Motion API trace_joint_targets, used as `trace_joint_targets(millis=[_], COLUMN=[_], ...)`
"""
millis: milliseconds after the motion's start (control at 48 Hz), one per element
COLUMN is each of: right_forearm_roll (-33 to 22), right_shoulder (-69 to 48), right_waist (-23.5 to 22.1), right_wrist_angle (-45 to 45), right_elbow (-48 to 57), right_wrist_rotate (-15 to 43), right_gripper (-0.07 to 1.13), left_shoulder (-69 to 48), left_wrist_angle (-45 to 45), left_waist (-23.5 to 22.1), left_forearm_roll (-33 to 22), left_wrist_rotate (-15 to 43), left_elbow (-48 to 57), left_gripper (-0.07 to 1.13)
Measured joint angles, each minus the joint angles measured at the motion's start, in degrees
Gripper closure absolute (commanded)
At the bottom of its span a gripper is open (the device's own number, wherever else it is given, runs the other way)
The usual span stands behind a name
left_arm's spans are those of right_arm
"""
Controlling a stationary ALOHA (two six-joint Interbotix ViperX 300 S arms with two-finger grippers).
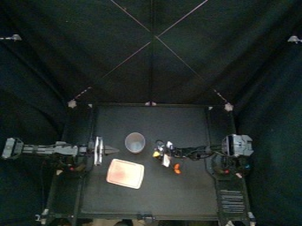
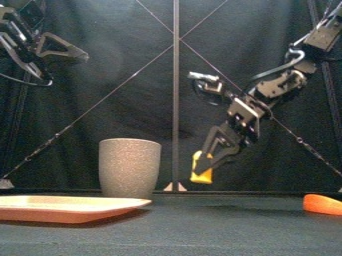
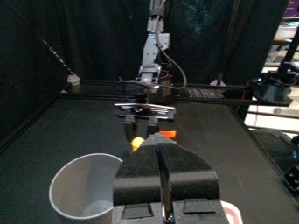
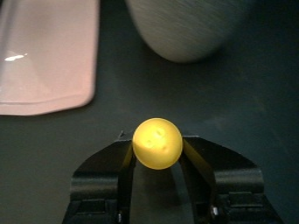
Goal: Pick the yellow can then place it on the pink plate
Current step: Place yellow can on the pink plate
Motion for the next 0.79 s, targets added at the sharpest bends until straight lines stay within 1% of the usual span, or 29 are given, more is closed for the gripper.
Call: trace_joint_targets(millis=[146,271,396,583,792], right_forearm_roll=[-0.26,-0.88,-2.11,-2.37,-2.64], right_shoulder=[1.93,5.98,11.07,18.63,24.08], right_waist=[3.69,5.54,6.06,6.33,6.59], right_wrist_angle=[3.78,6.42,8.61,10.63,13.45], right_elbow=[-6.77,-13.01,-18.98,-28.04,-37.0], right_wrist_rotate=[-0.53,-0.18,-0.18,-0.09,-0.18], right_gripper=[0.42,0.42,0.42,0.42,0.42], left_shoulder=[0.09,0.09,0.09,0.09,0.18], left_wrist_angle=[-0.53,-0.62,-0.62,-0.7,-0.7], left_waist=[0.97,2.2,2.46,2.55,2.64], left_forearm_roll=[0.0,-0.09,-0.62,-1.23,-1.23], left_wrist_rotate=[0.0,-0.26,-0.18,-0.09,0.0], left_elbow=[-0.09,0.09,0.62,0.79,0.79], left_gripper=[1.0,1.0,1.0,1.0,1.0])
